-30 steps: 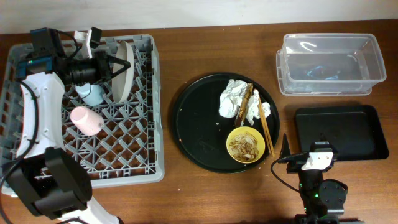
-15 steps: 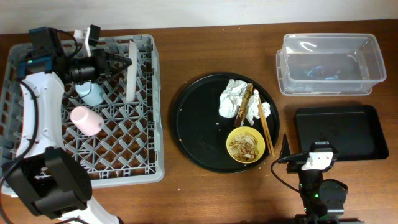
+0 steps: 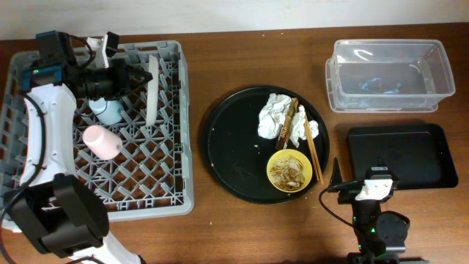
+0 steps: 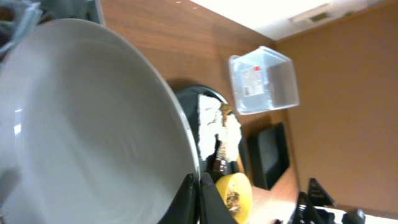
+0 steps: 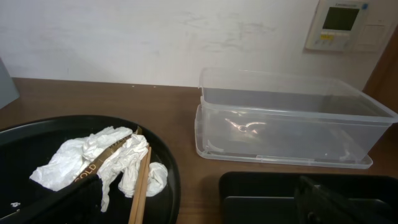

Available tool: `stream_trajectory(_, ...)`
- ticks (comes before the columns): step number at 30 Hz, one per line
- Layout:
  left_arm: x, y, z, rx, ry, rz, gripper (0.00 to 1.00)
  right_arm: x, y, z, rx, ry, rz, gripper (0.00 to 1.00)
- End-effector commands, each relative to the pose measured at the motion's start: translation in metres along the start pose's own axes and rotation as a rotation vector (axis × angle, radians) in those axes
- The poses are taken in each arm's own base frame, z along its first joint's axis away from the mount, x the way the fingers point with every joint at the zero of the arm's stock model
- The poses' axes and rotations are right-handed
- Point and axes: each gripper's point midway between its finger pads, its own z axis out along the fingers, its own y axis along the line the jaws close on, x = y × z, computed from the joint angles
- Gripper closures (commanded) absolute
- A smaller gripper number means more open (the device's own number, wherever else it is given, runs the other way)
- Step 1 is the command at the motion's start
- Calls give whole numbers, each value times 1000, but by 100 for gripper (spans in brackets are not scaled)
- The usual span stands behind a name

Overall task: Sort waste into correct bins and load items into the dishwasher rack
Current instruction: 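Lower the white plate upright into the rack slots and release, then retract the left gripper and reach the right gripper to the tissues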

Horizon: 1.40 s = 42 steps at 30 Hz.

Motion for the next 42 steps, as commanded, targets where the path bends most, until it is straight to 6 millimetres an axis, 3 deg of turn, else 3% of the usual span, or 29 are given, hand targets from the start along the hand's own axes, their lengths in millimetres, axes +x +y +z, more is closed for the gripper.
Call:
stream_trajectory(1,-3,2,-7,-80,-23,27,41,3,-3,0,15,4,-6,1)
stream_trajectory(2,-4,2,-7,-80,-26,31,32,3,-3,0,15,4,-6,1)
stream_trajectory(3,-6,2,-8,-80,-32,36,15,3,-3,0,15,4,-6,1)
stream_trajectory(5,-10,2,-11,-82,-43,41,6,3,-3,0,15,4,-6,1)
stream_trajectory(9,-19,-8,-31,-93,-90,68,5,3,-3,0,15,4,-6,2)
stream_trajectory(14,-27,-32,-75,-211,-171,117,4,3,-3,0,15,4,-6,1)
stream_trajectory(19,0,-44,-121,-441,-200,100,1,3,-3,0,16,4,-6,1)
stream_trajectory(21,15,-38,-139,-562,-203,36,1,3,-3,0,16,4,-6,1)
stream_trajectory(25,38,-5,-193,-881,-344,-291,1,3,-3,0,15,4,-6,1)
stream_trajectory(28,53,16,-227,-983,-440,-500,1,3,-3,0,15,4,-6,1)
stream_trajectory(33,66,20,-230,-983,-405,-550,1,3,-3,0,15,4,-6,1)
stream_trajectory(42,66,20,-230,-983,-405,-550,1,3,-3,0,15,4,-6,1)
